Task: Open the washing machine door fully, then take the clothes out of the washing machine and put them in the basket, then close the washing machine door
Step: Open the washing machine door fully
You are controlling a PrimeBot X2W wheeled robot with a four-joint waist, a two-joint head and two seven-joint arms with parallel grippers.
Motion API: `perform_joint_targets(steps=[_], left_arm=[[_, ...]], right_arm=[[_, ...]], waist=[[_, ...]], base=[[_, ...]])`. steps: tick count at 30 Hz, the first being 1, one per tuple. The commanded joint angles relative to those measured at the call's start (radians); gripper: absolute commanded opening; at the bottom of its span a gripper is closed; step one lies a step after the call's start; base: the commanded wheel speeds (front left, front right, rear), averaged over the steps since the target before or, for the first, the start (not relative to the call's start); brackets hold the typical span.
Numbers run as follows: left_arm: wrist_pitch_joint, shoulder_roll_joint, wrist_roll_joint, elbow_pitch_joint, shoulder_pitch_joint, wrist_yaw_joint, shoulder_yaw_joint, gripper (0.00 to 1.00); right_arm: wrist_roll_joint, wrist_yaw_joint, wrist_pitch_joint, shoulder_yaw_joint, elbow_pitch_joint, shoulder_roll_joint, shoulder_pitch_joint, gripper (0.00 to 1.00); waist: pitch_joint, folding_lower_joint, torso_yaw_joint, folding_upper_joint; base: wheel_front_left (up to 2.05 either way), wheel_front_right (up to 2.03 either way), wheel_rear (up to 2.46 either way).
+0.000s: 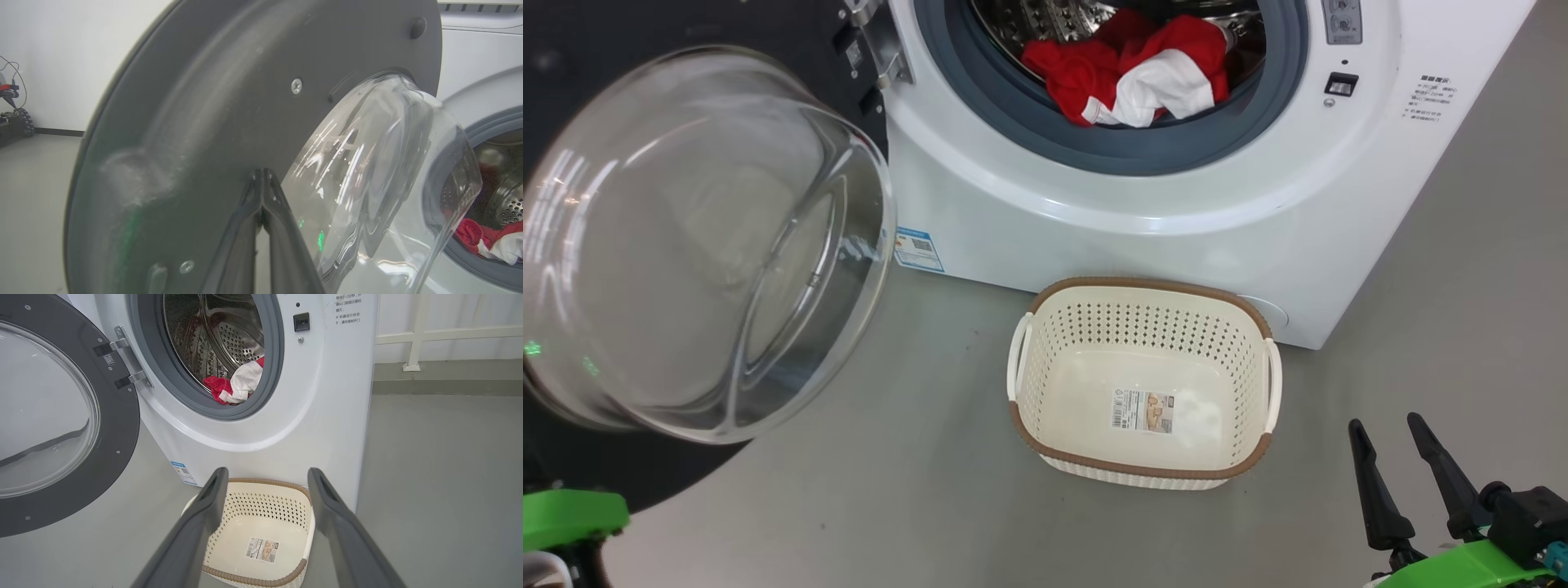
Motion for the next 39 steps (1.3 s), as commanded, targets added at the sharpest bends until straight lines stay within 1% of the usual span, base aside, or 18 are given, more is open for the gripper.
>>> perform_joint_targets(steps=[1, 6, 14, 21, 26, 35, 39], left_arm=[[-0.005, 0.044, 0.017, -0.005, -0.043, -0.007, 0.058, 0.00], [-0.005, 0.058, 0.045, 0.054, -0.099, -0.022, 0.108, 0.00], [-0.005, 0.087, 0.080, 0.139, -0.169, -0.036, 0.172, 0.00], [-0.005, 0.077, 0.105, 0.155, -0.179, -0.047, 0.194, 0.00], [-0.005, 0.061, 0.114, 0.150, -0.159, -0.053, 0.191, 0.00], [-0.005, 0.040, 0.102, 0.112, -0.090, -0.057, 0.149, 0.00], [-0.005, 0.036, 0.078, 0.081, -0.040, -0.058, 0.098, 0.00]], right_arm=[[0.007, 0.008, -0.009, 0.022, -0.026, -0.018, -0.026, 1.00], [0.009, 0.008, -0.009, 0.024, -0.028, -0.026, -0.031, 1.00], [0.010, 0.008, -0.009, 0.027, -0.029, -0.034, -0.036, 1.00], [0.010, 0.008, -0.009, 0.023, -0.028, -0.032, -0.037, 1.00], [0.007, 0.008, -0.009, 0.024, -0.025, -0.027, -0.036, 1.00], [0.003, 0.008, -0.009, 0.023, -0.021, -0.017, -0.031, 1.00], [0.003, 0.008, -0.009, 0.022, -0.018, -0.010, -0.026, 1.00]], waist=[[0.006, 0.0000, -0.005, 0.0000], [0.020, 0.0000, -0.012, 0.0000], [0.033, 0.0000, -0.021, 0.0000], [0.030, 0.0000, -0.019, 0.0000], [0.017, 0.0000, -0.016, 0.0000], [-0.012, 0.0000, -0.013, 0.0000], [-0.028, 0.0000, -0.015, 0.0000]], base=[[0.00, 0.00, 0.00], [0.00, 0.00, 0.00], [0.00, 0.00, 0.00], [0.00, 0.00, 0.00], [0.00, 0.00, 0.00], [0.00, 0.00, 0.00], [0.00, 0.00, 0.00]])
